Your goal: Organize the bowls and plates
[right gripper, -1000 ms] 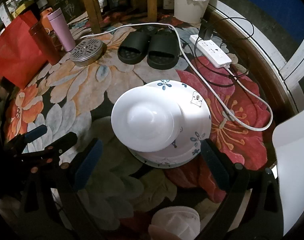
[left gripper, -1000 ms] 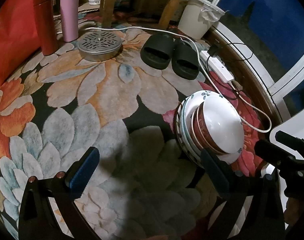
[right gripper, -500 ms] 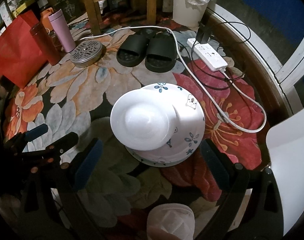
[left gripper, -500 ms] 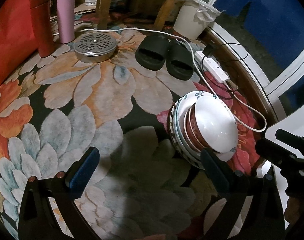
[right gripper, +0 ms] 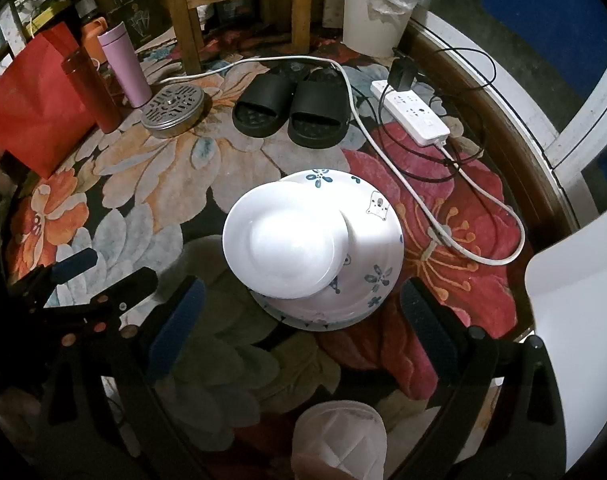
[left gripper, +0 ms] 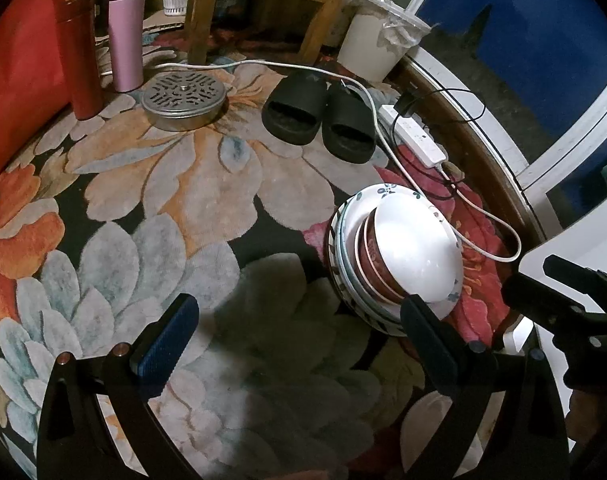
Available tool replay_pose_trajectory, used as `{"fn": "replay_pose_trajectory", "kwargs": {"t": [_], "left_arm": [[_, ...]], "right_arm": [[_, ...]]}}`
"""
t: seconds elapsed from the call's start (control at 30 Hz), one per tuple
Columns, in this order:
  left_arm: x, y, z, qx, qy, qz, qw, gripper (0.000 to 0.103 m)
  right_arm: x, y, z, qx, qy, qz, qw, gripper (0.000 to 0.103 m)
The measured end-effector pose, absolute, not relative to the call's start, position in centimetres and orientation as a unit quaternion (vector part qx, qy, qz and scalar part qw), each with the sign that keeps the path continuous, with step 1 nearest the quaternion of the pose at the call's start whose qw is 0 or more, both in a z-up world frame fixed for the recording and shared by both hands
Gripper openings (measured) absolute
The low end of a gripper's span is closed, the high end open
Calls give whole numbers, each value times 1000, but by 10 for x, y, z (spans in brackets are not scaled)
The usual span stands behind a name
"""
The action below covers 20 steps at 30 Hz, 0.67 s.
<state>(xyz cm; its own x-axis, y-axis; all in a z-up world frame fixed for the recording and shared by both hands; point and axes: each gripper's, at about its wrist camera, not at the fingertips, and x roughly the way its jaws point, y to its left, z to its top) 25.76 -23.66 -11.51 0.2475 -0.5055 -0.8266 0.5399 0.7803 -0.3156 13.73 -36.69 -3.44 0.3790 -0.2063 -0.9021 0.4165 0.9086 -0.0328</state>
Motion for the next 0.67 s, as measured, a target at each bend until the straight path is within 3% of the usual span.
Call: {"fn": "replay_pose_trajectory", "kwargs": {"t": [0.67], "left_arm": [[262,-201,-121,2,527,-319,787,101]], "right_arm": [[155,-332,-40,66,541,-170,821,99]]}}
